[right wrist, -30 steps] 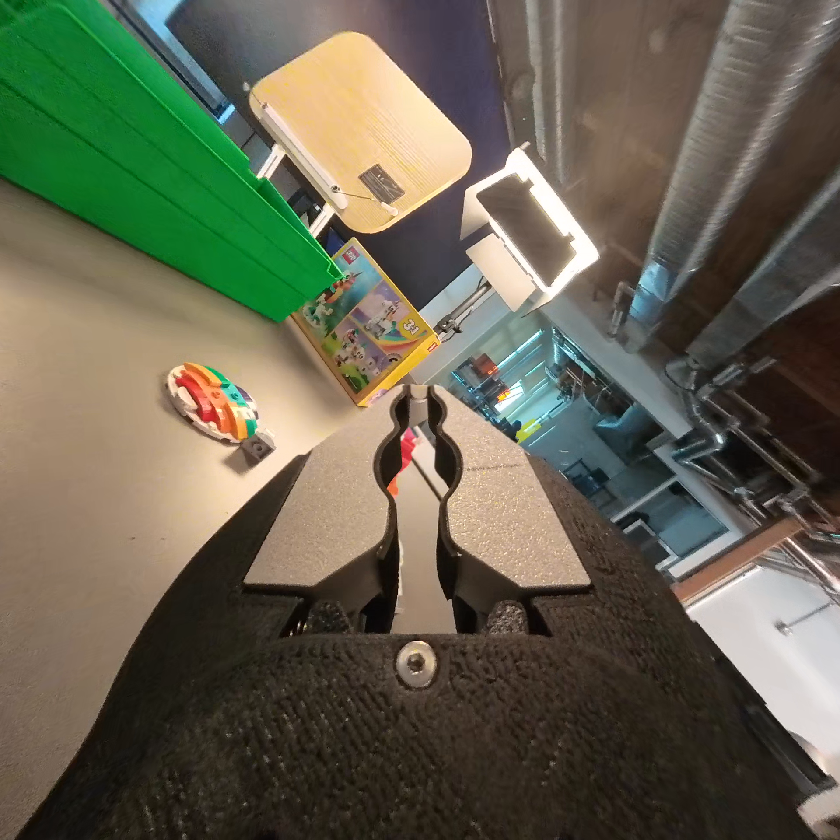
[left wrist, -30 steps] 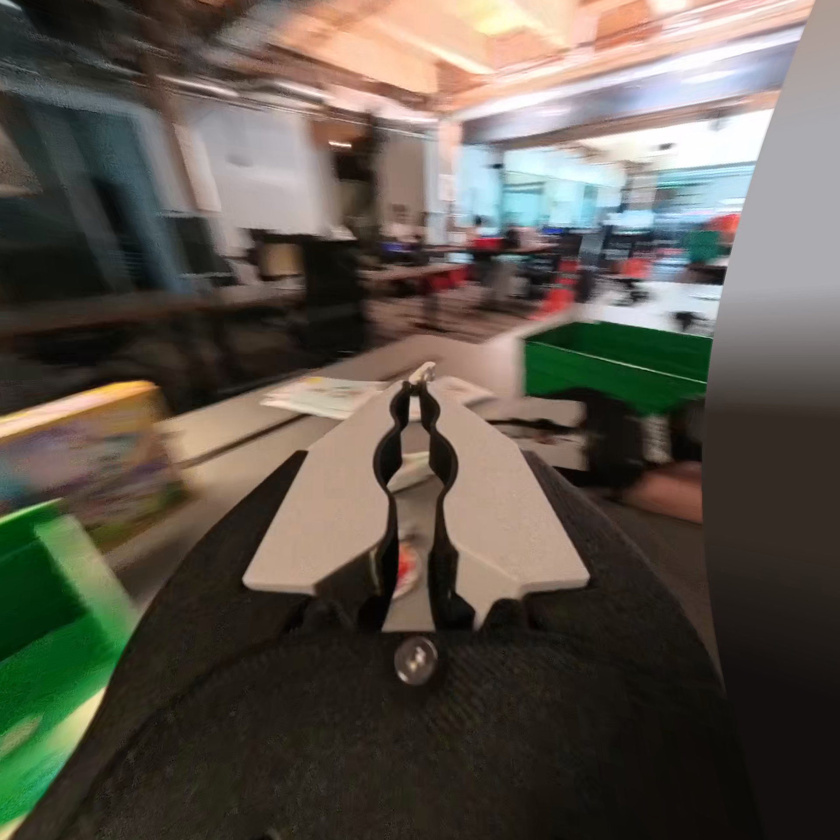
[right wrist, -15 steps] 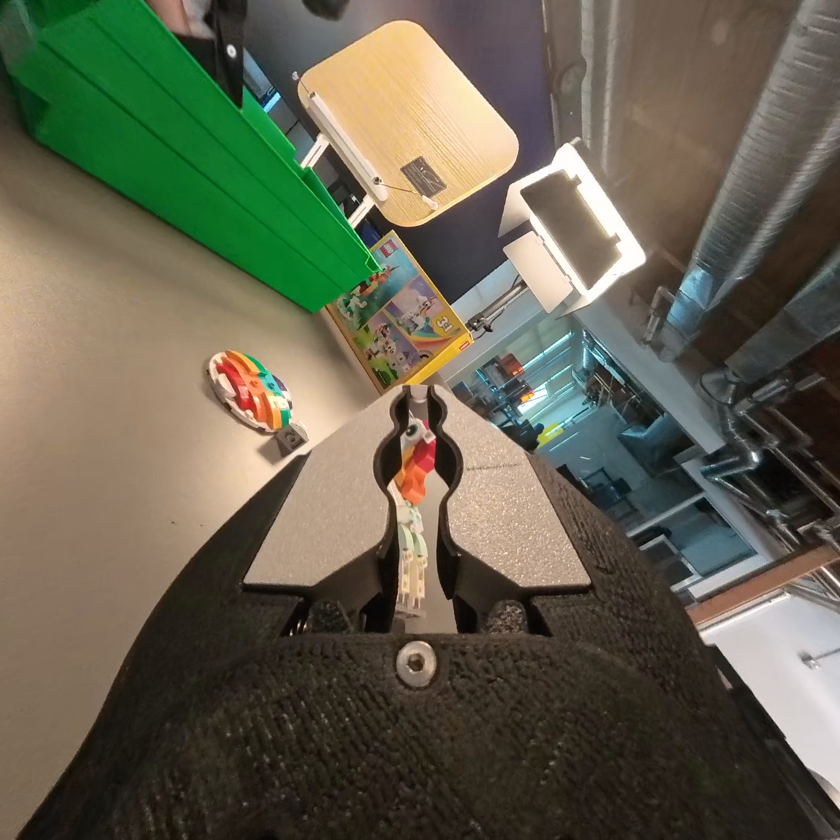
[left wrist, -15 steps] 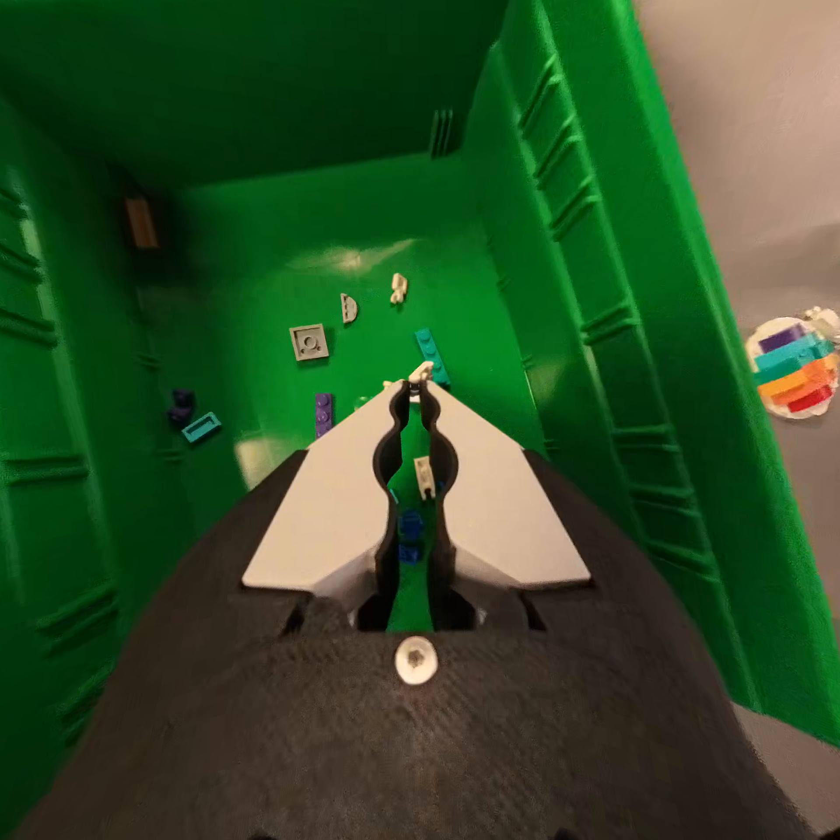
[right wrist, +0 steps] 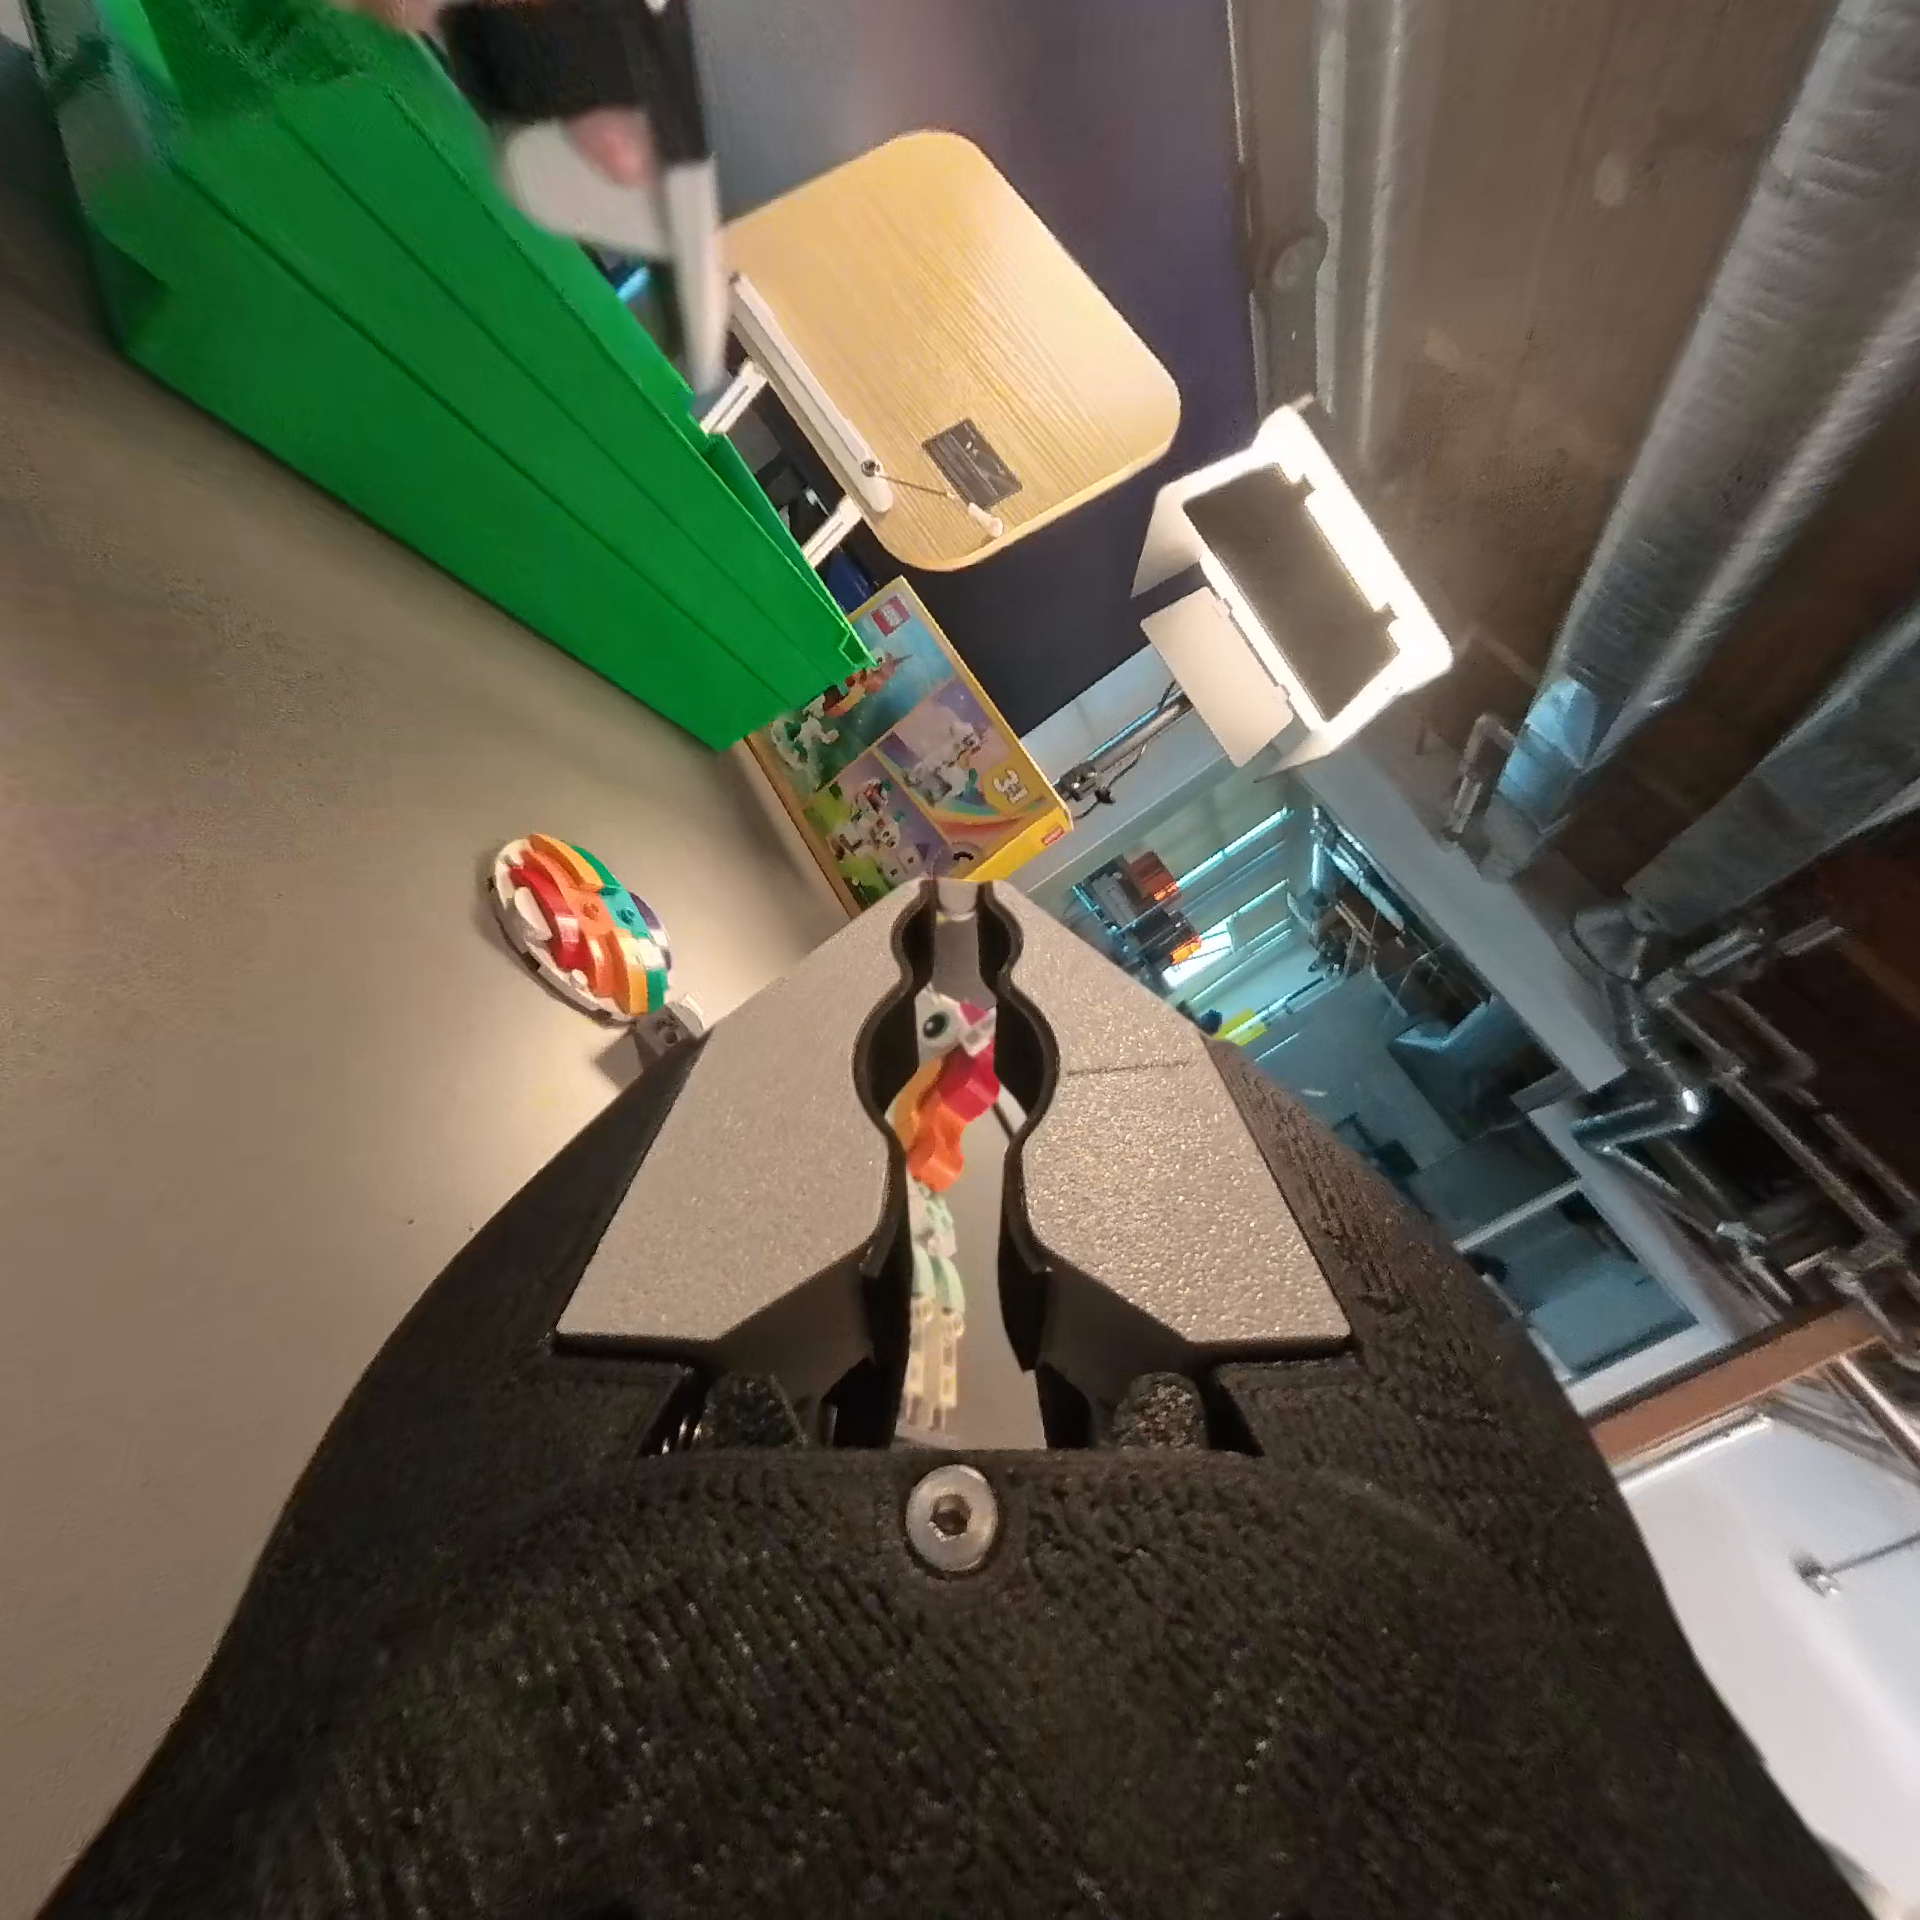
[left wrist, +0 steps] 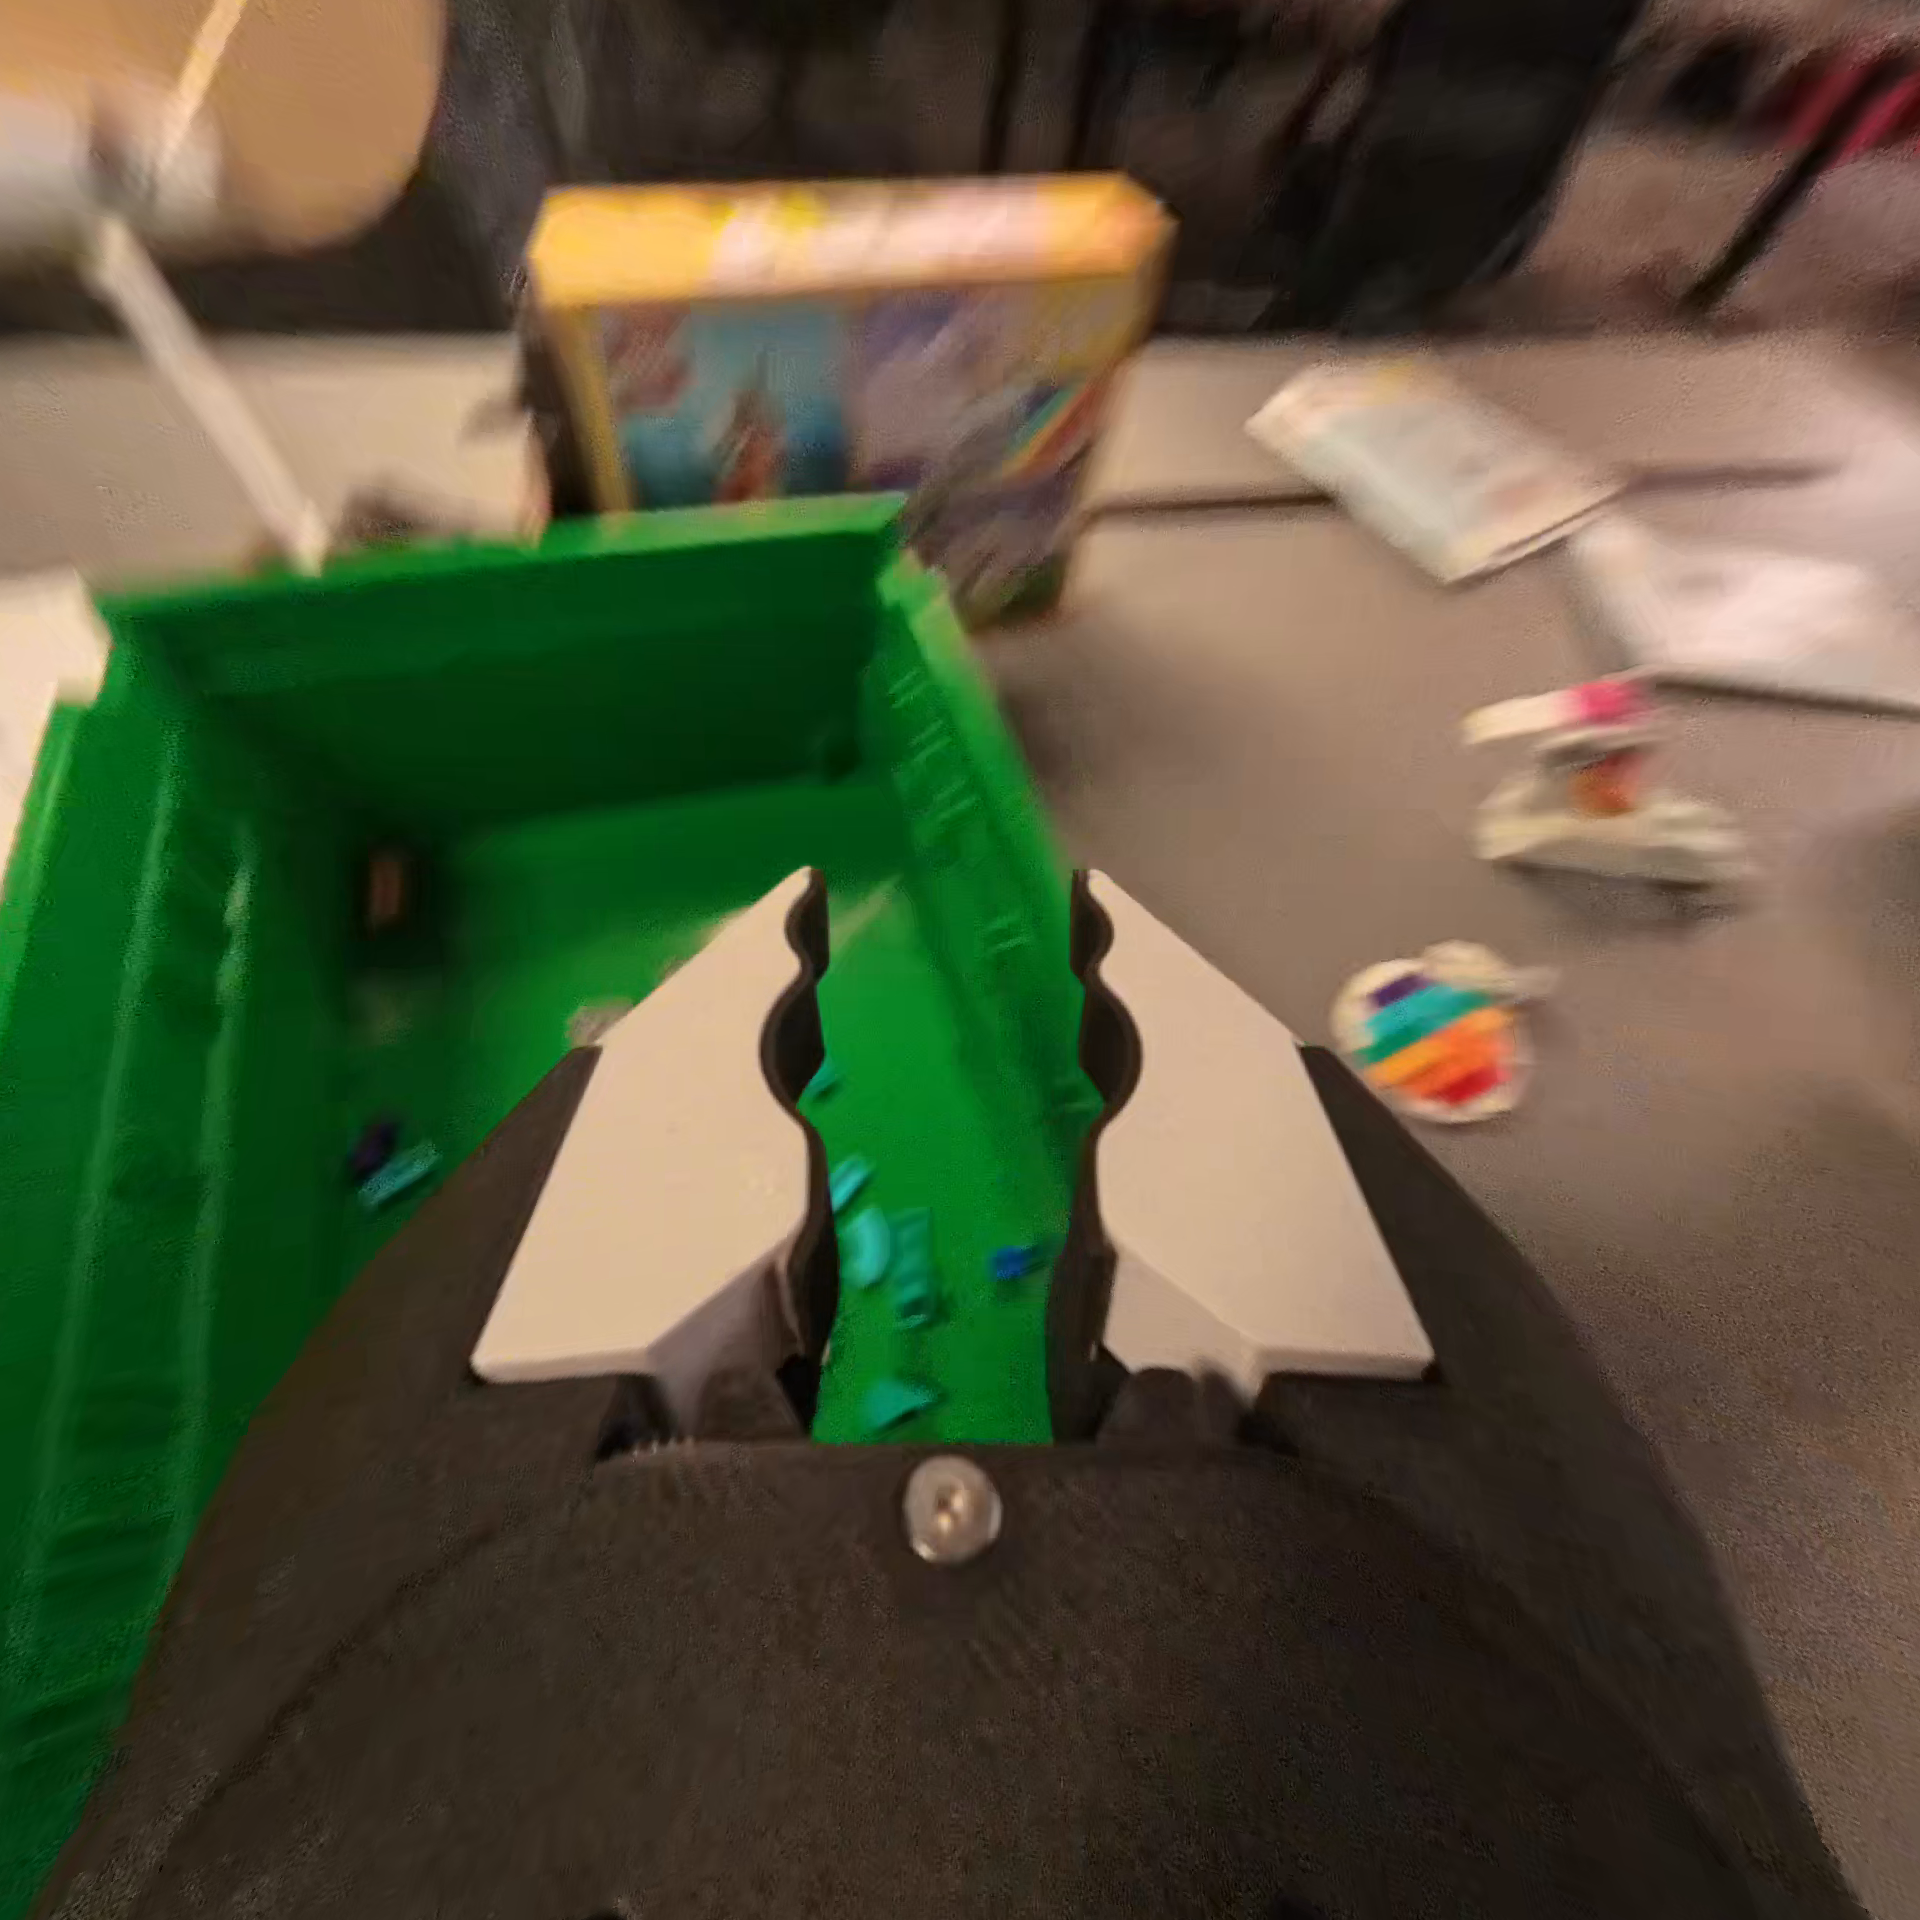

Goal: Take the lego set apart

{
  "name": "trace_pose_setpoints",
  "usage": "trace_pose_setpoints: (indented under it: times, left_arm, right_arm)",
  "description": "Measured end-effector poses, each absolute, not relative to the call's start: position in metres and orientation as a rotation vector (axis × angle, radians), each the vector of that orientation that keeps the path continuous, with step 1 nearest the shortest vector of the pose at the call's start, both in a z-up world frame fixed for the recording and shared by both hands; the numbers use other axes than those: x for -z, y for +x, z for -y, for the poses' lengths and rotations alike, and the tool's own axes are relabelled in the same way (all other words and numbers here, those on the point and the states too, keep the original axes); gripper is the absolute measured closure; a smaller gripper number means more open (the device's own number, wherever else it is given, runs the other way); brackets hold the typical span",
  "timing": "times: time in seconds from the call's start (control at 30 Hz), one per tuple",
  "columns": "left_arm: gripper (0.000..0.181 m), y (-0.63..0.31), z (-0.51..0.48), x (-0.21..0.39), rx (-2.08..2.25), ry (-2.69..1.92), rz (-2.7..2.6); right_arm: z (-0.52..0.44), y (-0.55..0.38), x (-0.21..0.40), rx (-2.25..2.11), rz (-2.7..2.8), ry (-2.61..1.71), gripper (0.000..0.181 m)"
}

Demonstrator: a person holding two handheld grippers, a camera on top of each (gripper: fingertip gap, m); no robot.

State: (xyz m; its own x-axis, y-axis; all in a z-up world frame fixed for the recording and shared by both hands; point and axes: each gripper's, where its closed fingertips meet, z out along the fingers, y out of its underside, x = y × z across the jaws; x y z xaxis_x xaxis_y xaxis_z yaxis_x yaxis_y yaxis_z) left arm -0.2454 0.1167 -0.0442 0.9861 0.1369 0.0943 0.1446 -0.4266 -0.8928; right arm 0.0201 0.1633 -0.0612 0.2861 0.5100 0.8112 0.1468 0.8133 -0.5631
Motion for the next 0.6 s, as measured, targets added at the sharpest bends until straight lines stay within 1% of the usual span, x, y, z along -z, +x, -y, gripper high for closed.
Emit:
trace_pose_setpoints:
  times: [0.07, 0.13, 0.2, 0.27, 0.37, 0.5, 0.53, 0.6]
  left_arm:
    - [0.136, -0.183, -0.114, 0.007, 0.07, -1.86, -0.005]
    - [0.143, -0.111, -0.108, -0.005, 0.17, -1.791, -0.247]
    - [0.153, -0.055, -0.104, 0.006, 0.226, -1.786, -0.452]
    - [0.156, -0.019, -0.104, 0.024, 0.272, -1.797, -0.572]
    - [0.158, 0.017, -0.106, 0.046, 0.459, -1.84, -0.62]
    - [0.158, 0.028, -0.108, 0.057, 0.604, -1.892, -0.598]
    - [0.16, 0.029, -0.106, 0.055, 0.661, -1.888, -0.591]
    - [0.177, 0.035, -0.098, 0.049, 0.811, -1.858, -0.599]
  right_arm:
    - [-0.155, 0.019, 0.06, -0.247, 1.285, -0.567, 0.175]
    - [-0.146, 0.016, 0.06, -0.234, 1.303, -0.516, 0.175]
    - [-0.135, 0.014, 0.06, -0.231, 1.322, -0.468, 0.175]
    - [-0.127, 0.013, 0.06, -0.21, 1.335, -0.418, 0.176]
    - [-0.114, 0.012, 0.058, -0.197, 1.343, -0.348, 0.176]
    - [-0.099, 0.017, 0.049, -0.237, 1.317, -0.282, 0.176]
    - [-0.096, 0.018, 0.047, -0.245, 1.31, -0.271, 0.175]
    - [-0.091, 0.02, 0.042, -0.26, 1.293, -0.252, 0.176]
